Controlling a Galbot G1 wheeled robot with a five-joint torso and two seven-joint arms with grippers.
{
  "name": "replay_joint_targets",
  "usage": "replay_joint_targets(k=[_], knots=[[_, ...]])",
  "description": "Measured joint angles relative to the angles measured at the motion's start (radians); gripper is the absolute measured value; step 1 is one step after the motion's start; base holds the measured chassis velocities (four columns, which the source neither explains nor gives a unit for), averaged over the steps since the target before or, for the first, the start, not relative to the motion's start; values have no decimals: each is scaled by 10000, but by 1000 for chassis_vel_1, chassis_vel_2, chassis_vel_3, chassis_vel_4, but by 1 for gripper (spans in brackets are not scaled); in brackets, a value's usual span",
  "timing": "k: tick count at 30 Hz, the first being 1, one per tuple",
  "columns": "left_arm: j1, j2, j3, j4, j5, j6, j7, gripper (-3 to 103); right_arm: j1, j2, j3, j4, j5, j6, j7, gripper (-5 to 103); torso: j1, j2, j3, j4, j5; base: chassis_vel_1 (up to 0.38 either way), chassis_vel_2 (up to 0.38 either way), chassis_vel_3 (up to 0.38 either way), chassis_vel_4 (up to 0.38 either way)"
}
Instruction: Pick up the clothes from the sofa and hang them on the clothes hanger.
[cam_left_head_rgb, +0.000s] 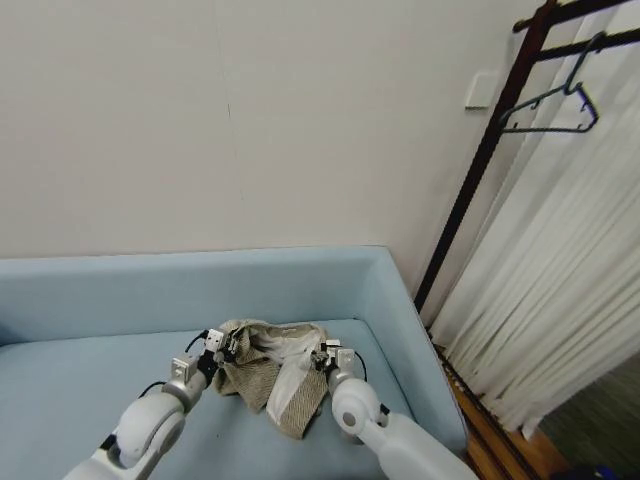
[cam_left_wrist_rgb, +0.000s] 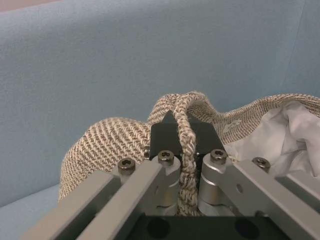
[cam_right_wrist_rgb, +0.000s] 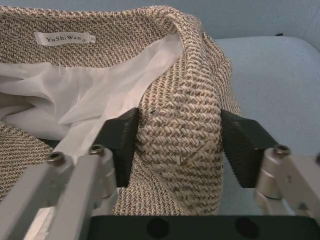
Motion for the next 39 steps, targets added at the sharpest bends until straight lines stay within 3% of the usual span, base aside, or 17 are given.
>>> replay_joint_targets(k=[2, 3, 4, 8, 13, 20, 25, 26, 27, 33, 39], knots=[[-8, 0, 2, 20, -3, -6, 6, 3, -17, -12, 17, 17, -3, 17, -29, 48, 0, 0, 0, 0, 0, 0, 0, 0, 0], [-13, -1, 3, 30, -4, -12, 10, 3, -30, -25, 28, 27, -11, 25, -46, 37, 0, 0, 0, 1, 1, 0, 0, 0, 0], [-13, -1, 3, 30, -4, -12, 10, 3, -30, -25, 28, 27, -11, 25, -46, 37, 0, 0, 0, 1, 1, 0, 0, 0, 0], [-23, -44, 16, 37, -7, -49, 19, 3, -156, -148, 83, 64, -280, 80, -230, 16, 0, 0, 0, 0, 1, 0, 0, 0, 0], [-57, -64, 55, 46, -16, -173, 22, 3, -249, -253, 237, 119, -758, 194, -504, 4, 0, 0, 0, 0, 1, 0, 0, 0, 0], [-306, 36, 70, -77, -469, -587, -190, 3, 33, -593, 536, 441, -1618, 364, -1131, 3, 0, 0, 0, 0, 1, 0, 0, 0, 0], [-600, 317, -367, -306, -1348, -1048, -231, 3, 521, -1448, 1045, 1291, -1562, 844, -2318, 3, 1, -1, 1, 1, 1, 0, 0, 0, 0], [-666, 483, -659, -588, -1830, -1128, -241, 3, 706, -1898, 1259, 1625, -1452, 1062, -2690, 3, 0, -1, 1, 1, 1, 0, 0, 0, 0], [-666, 483, -659, -588, -1830, -1128, -241, 3, 706, -1898, 1259, 1625, -1452, 1062, -2690, 3, 0, -1, 1, 1, 1, 0, 0, 0, 0], [-952, 1184, -1507, -1867, -3154, -1318, -465, 3, 1809, -3602, 1912, 2817, -637, 1414, -3814, 3, 0, -1, 0, -1, 2, 0, 0, 0, 0], [-1055, 1815, -2725, -3136, -4187, -1161, -884, 3, 3214, -4493, 2326, 3600, 617, 1502, -4163, 3, 1, -1, 0, -1, 1, 0, 0, 0, 0]])
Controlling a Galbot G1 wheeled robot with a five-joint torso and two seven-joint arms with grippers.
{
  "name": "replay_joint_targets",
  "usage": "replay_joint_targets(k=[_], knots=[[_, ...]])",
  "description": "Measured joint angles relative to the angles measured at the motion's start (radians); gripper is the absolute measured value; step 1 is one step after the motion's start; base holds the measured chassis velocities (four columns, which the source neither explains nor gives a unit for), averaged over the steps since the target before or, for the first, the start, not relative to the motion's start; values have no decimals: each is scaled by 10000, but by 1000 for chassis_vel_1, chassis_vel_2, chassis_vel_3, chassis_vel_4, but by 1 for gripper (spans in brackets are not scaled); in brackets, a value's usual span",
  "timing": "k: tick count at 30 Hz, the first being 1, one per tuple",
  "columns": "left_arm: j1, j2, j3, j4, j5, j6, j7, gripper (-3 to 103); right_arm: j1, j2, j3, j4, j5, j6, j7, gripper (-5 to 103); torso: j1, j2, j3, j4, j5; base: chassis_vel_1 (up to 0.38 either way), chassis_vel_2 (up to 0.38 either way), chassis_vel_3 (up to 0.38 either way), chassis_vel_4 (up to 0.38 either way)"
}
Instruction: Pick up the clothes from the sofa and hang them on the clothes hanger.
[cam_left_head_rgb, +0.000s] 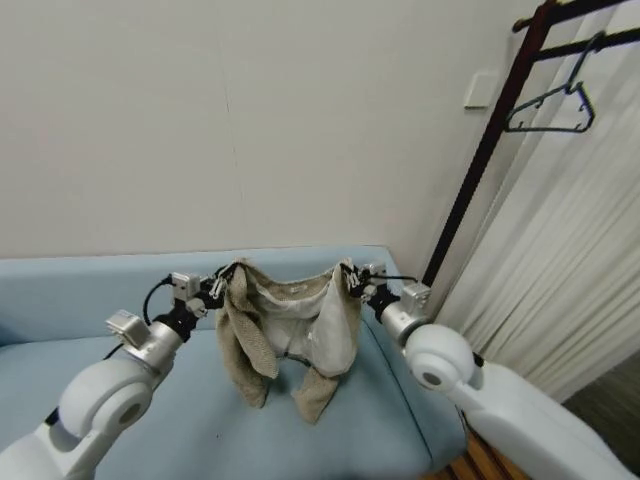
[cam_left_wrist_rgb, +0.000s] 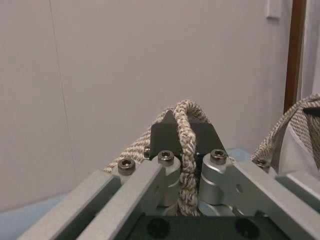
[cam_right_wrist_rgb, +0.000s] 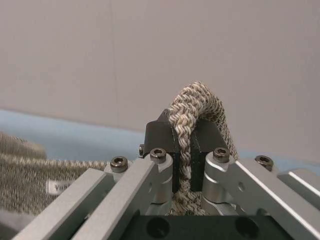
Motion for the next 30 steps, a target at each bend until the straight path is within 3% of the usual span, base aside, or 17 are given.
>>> replay_joint_targets(k=[2, 3, 7, 8, 12, 13, 15, 16, 23, 26, 28, 30], knots=[[406, 294, -1005, -657, -695, 403, -213, 3, 581, -422, 304, 361, 890, -81, -64, 3, 0, 1, -1, 6, 2, 0, 0, 0, 0], [406, 294, -1005, -657, -695, 403, -213, 3, 581, -422, 304, 361, 890, -81, -64, 3, 0, 1, -1, 6, 2, 0, 0, 0, 0], [1224, 710, -3436, -909, -2419, 1097, -686, 3, 1791, -1725, 973, 1100, 3324, -510, -423, 3, -1, 1, -1, 0, -4, 0, 0, 0, 0], [1224, 710, -3436, -909, -2419, 1097, -686, 3, 1791, -1725, 973, 1100, 3324, -510, -423, 3, -1, 1, -1, 0, -4, 0, 0, 0, 0], [1244, 1175, -5281, -911, -4356, 1727, -1273, 3, 3250, -2590, 1111, 1474, 5157, -1001, -414, 3, -1, 1, -1, 0, -1, 0, 0, 0, 0], [1244, 1175, -5281, -911, -4356, 1727, -1273, 3, 3250, -2590, 1111, 1474, 5157, -1001, -414, 3, -1, 1, -1, 0, -1, 0, 0, 0, 0], [1276, 1436, -6349, -895, -5930, 2331, -1763, 3, 4241, -3214, 724, 1719, 6552, -1371, -183, 3, -1, 1, -1, 2, 0, 0, 0, 0, 0], [1330, 1513, -6705, -890, -6207, 2472, -1820, 3, 4576, -3478, 616, 1792, 7070, -1482, -148, 3, -1, 1, -1, 3, -2, 0, 0, 0, 0], [1476, 1660, -7023, -857, -7675, 2813, -2145, 3, 5430, -4410, 575, 1862, 8183, -1850, -257, 3, -2, 1, -2, 2, 0, 0, 0, 0, 0], [1299, 1754, -6749, -848, -7808, 2676, -2113, 3, 5503, -4519, 575, 1848, 8217, -1850, -271, 3, -2, 1, -1, 1, 1, 0, 0, 0, 0], [1089, 1858, -6192, -831, -7319, 2223, -1629, 3, 5502, -4501, 579, 1682, 7997, -1808, -278, 3, -2, 1, 0, -2, 0, 0, 0, 0, 0], [1044, 1911, -6086, -833, -7091, 2122, -1287, 3, 5479, -4452, 580, 1588, 7849, -1797, -288, 3, -2, 1, 0, 0, 0, 0, 0, 0, 0]])
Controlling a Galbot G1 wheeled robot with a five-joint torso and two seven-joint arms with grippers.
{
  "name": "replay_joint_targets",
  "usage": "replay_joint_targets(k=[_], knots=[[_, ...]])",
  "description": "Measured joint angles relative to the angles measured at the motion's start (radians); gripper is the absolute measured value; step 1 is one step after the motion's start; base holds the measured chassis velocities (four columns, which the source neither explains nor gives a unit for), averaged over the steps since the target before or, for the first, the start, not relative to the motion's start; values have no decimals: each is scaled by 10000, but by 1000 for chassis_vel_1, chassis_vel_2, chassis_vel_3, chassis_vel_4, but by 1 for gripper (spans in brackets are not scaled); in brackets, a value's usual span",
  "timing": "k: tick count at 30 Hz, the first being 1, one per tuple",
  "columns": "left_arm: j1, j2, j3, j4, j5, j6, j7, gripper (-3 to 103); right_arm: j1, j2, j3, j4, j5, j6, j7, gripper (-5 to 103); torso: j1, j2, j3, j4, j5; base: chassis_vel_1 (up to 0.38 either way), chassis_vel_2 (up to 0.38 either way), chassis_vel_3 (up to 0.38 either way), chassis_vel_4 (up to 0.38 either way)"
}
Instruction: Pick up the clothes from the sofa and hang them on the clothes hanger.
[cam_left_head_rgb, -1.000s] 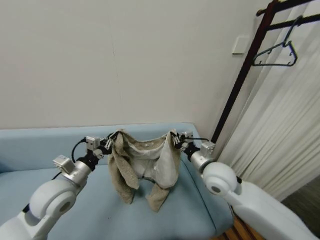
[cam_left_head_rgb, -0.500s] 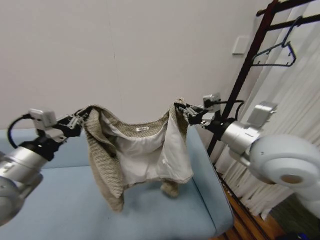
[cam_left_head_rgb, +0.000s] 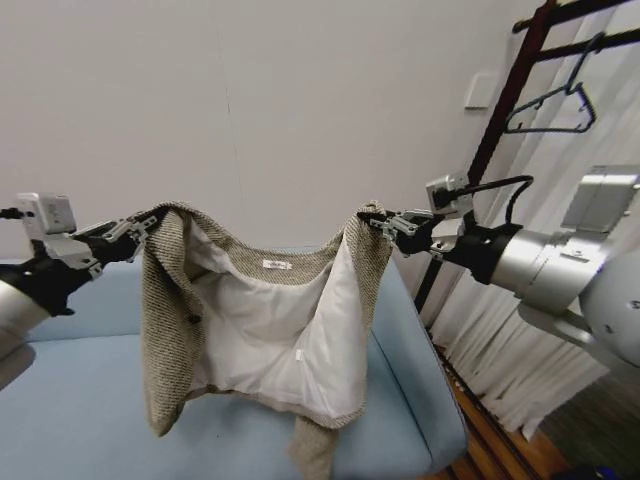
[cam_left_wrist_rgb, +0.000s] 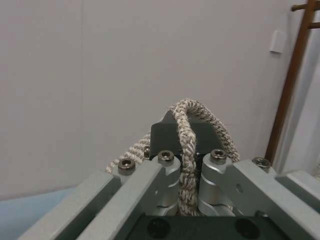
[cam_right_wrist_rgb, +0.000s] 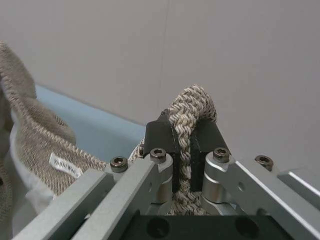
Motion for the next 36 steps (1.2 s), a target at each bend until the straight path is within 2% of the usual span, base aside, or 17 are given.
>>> replay_joint_targets(k=[2, 5, 8, 12, 18, 20, 22, 23, 26, 28, 29, 30, 32, 34, 36], knots=[[-104, 159, 73, 15, 314, -117, 622, 3, -52, 101, -5, -246, -427, 0, -101, 3, 0, 0, 0, 3, 2, 0, 0, 0, 0], [-220, 309, 82, 308, 611, -151, 767, 3, -101, 119, -36, -505, -968, -8, -315, 3, 0, 0, 0, 3, 5, 0, 0, 0, 0], [-355, 445, 50, 1052, 1383, -288, 877, 3, -97, -97, -70, -864, -1552, 15, -744, 3, 0, 0, 1, 2, 1, 0, 0, 0, 0], [-388, 562, -250, 1506, 1665, -342, 1137, 3, 105, -469, -76, -1149, -1653, 106, -1191, 3, 1, -1, 0, 2, -2, 0, 0, 0, 0], [-353, 621, -406, 1136, 1519, -341, 1240, 3, 280, -626, -66, -1127, -1383, 175, -1324, 3, 1, -1, 1, 2, 0, 0, 0, 0, 0], [-354, 726, -584, 817, 1013, -276, 1230, 3, 413, -698, -44, -997, -1005, 184, -1322, 3, 1, -1, 1, 2, 0, 0, 0, 0, 0], [-328, 923, -1078, 454, -73, -26, 943, 3, 561, -909, -5, -900, -685, 186, -1493, 3, 0, -2, 1, 4, 0, 0, 0, 0, 0], [-328, 923, -1078, 454, -73, -26, 943, 3, 561, -909, -5, -900, -685, 186, -1493, 3, 0, -2, 1, 4, 0, 0, 0, 0, 0], [-172, 1288, -2081, 64, -1476, 794, 216, 3, 689, -1703, 94, -831, -105, 127, -2066, 3, 1, -1, 0, 5, 3, 0, 0, 0, 0], [-174, 1496, -2668, 6, -2472, 1529, -552, 3, 726, -2213, 193, -772, 317, -164, -2307, 3, 0, -1, -2, -6, 0, 0, 0, 0, 0], [-174, 1496, -2668, 6, -2472, 1529, -552, 3, 726, -2213, 193, -772, 317, -164, -2307, 3, 0, -1, -2, -6, 0, 0, 0, 0, 0], [-174, 1619, -3056, -8, -3355, 2034, -1054, 3, 734, -2426, 219, -720, 555, -361, -2325, 3, 0, -1, -2, -6, 1, 0, 0, 0, 0], [-166, 1709, -3363, -15, -4269, 2643, -1546, 3, 735, -2645, 205, -592, 699, -576, -2302, 3, -1, -1, -3, 1, 7, 0, 0, 0, 0], [-127, 1698, -3361, -14, -4450, 2772, -1750, 3, 734, -2717, 164, -482, 799, -701, -2238, 3, 0, -1, -2, 2, 2, 0, 0, 0, 0], [-57, 1489, -2828, -9, -4940, 2779, -2672, 3, 679, -2854, -12, -169, 1254, -1164, -1832, 3, 0, 0, -2, 6, 1, 0, 0, 0, 0]])
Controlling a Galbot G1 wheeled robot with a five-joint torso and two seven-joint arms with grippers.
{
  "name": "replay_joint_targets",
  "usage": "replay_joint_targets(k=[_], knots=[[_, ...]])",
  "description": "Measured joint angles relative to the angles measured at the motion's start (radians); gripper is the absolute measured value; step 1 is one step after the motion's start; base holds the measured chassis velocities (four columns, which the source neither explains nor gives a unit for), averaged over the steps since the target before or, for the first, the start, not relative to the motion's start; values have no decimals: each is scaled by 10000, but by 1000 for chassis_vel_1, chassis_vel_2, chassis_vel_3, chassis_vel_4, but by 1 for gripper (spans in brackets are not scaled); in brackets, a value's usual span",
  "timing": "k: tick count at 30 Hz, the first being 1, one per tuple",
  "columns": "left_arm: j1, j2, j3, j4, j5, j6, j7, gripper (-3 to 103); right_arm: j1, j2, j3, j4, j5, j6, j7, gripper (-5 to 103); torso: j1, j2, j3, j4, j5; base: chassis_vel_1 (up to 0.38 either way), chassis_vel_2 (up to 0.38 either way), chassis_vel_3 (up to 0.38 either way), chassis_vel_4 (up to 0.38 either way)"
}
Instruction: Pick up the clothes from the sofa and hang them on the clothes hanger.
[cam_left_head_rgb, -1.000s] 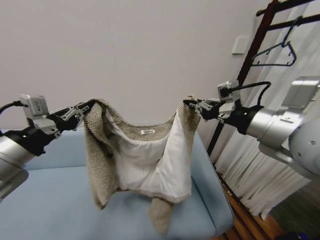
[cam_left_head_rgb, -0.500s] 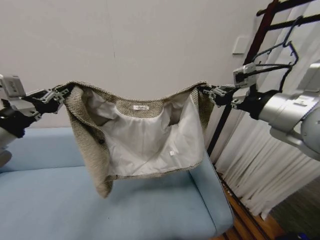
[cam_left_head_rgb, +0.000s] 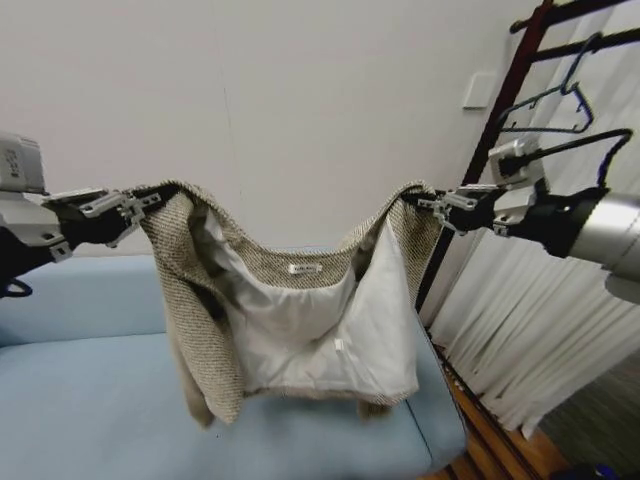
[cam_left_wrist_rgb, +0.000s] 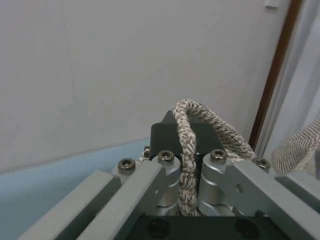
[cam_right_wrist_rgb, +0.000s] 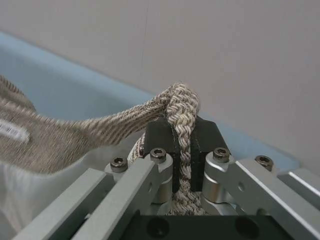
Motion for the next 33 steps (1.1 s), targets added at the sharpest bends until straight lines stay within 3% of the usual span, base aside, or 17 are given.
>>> replay_joint_targets(k=[1, 2, 5, 8, 10, 12, 13, 15, 17, 18, 19, 22, 23, 25, 27, 33], knots=[[6, -168, 526, 5, -205, 0, -590, 3, -80, -12, -77, 119, 196, -235, 212, 3, -1, 0, 0, -2, 2, 0, 0, 0, 0], [6, -168, 526, 5, -205, 0, -590, 3, -80, -12, -77, 119, 196, -235, 212, 3, -1, 0, 0, -2, 2, 0, 0, 0, 0], [150, -1101, 2602, 21, -461, 21, -2219, 3, -402, 395, -712, 438, 523, -748, 1141, 3, 1, 0, 1, -15, -6, 0, 0, 0, 0], [409, -1838, 3361, 45, -394, 92, -2619, 3, -1064, 1087, -1088, 483, 117, -902, 1563, 3, 1, 0, 2, -3, -4, 0, 0, 0, 0], [484, -2474, 4454, 227, 79, 92, -2622, 3, -2136, 1862, -1249, 378, -956, -953, 1824, 3, 0, 0, 3, 6, -3, 0, 0, 0, 0], [338, -2913, 5790, 923, 971, 83, -2080, 3, -3232, 2615, -1397, 89, -2567, -919, 1789, 3, 1, -1, 3, 8, 1, 0, 0, 0, 0], [338, -2913, 5790, 923, 971, 83, -2080, 3, -3232, 2615, -1397, 89, -2567, -919, 1789, 3, 1, -1, 3, 8, 1, 0, 0, 0, 0], [-38, -3268, 7349, 2013, 2376, 65, -1176, 3, -3890, 3333, -1898, -289, -3845, -877, 1750, 3, 2, 0, 3, -5, 1, 0, 0, 0, 0], [-580, -3683, 8969, 3322, 4345, -91, -110, 3, -4459, 3891, -2533, -730, -5118, -657, 1622, 3, 3, -2, 4, -4, 1, 0, 0, 0, 0], [-1013, -3925, 10087, 4072, 5611, -520, 430, 3, -4948, 4149, -2801, -1141, -6052, -294, 1360, 3, 3, -2, 4, 1, -2, 0, 0, 0, 0], [-1013, -3925, 10087, 4072, 5611, -520, 430, 3, -4948, 4149, -2801, -1141, -6052, -294, 1360, 3, 3, -2, 4, 1, -2, 0, 0, 0, 0], [-2399, -4573, 12180, 5781, 8027, -1922, 1432, 3, -5936, 4910, -3229, -2673, -8484, 796, 403, 3, 4, -2, 5, -9, -4, 0, 0, 0, 0], [-2399, -4573, 12180, 5781, 8027, -1922, 1432, 3, -5936, 4910, -3229, -2673, -8484, 796, 403, 3, 4, -2, 5, -9, -4, 0, 0, 0, 0], [-3375, -5007, 13149, 6993, 9375, -2982, 2180, 3, -6155, 5664, -3480, -3745, -9567, 1635, 77, 3, 4, -1, 5, -13, 5, 0, 0, 0, 0], [-4041, -5263, 13788, 7885, 10080, -3563, 2679, 3, -6157, 6329, -3624, -4541, -10143, 2087, -105, 3, 5, -2, 5, -6, -1, 0, 0, 0, 0], [-5543, -5817, 14984, 9610, 10924, -4268, 3133, 3, -5771, 7453, -4038, -6315, -11280, 2521, -629, 3, 3, -2, 4, 1, -2, 0, 0, 0, 0]])
